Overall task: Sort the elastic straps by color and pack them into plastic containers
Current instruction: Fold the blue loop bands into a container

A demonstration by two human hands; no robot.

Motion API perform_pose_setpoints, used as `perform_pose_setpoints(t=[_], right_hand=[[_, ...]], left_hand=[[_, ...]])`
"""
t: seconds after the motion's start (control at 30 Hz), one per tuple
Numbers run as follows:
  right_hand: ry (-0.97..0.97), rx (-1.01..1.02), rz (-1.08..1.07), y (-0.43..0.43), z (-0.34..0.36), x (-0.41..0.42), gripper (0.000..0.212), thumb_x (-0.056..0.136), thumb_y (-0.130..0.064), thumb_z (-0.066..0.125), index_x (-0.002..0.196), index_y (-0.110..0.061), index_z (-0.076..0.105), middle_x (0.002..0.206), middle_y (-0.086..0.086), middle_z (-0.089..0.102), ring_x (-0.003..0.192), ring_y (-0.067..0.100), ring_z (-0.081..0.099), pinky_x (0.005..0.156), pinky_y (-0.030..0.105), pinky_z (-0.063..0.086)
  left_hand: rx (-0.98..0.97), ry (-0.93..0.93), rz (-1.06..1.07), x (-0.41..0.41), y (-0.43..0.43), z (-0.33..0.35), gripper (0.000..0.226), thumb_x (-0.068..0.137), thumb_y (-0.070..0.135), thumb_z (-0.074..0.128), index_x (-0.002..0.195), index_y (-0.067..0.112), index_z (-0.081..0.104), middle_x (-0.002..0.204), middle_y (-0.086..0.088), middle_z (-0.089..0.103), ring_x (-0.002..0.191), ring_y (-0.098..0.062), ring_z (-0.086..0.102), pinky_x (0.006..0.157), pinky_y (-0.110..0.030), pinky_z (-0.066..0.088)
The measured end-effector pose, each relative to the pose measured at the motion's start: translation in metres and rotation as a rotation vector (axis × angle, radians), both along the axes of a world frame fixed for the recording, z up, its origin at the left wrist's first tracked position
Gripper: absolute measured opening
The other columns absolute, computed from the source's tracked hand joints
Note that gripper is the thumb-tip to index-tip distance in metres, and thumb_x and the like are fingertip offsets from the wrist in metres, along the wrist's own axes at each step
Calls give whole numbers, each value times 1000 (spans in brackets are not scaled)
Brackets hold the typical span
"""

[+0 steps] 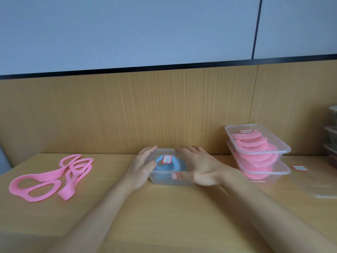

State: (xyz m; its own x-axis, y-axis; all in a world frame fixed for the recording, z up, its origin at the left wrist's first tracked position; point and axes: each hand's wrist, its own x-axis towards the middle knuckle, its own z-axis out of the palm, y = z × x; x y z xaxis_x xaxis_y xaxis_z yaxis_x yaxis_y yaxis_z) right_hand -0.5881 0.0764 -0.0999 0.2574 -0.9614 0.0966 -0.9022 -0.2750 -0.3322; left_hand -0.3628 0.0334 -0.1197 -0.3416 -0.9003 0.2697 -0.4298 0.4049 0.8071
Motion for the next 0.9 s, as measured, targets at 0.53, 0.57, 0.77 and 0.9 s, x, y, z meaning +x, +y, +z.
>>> perform_pose_setpoints(t=[0.53, 0.57, 0.77, 0.9], right_hand=[[-474, -68, -114, -14, -20, 13, 110, 43, -79, 77, 142, -45, 42, 135, -11, 46, 129, 7, 41, 111, 30, 38], [-485, -70, -116, -14, -20, 12, 111, 43, -79, 77, 143, -45, 42, 135, -11, 47, 129, 6, 41, 112, 31, 37], [-573, -91, -100, -8, -19, 9, 108, 42, -75, 79, 139, -39, 49, 132, -10, 52, 129, 7, 43, 114, 32, 37], [-565, -73, -109, -1, -15, 9, 105, 43, -75, 77, 137, -40, 51, 134, -9, 50, 130, 7, 41, 114, 30, 35]], left_hand=[[178, 289, -42, 12, -5, -11, 73, 82, 47, 72, 148, 31, 45, 146, 16, 51, 136, 8, 42, 95, -4, 39], [174, 293, -36, 12, -5, -10, 74, 83, 53, 75, 148, 33, 45, 146, 18, 50, 135, 9, 42, 98, -7, 38], [131, 273, -7, 13, -3, -9, 97, 60, 83, 66, 145, 40, 47, 148, 15, 52, 138, 3, 43, 106, -14, 34], [135, 265, -22, 13, 0, -8, 102, 57, 82, 69, 147, 39, 46, 147, 17, 51, 135, 10, 42, 98, -6, 35]])
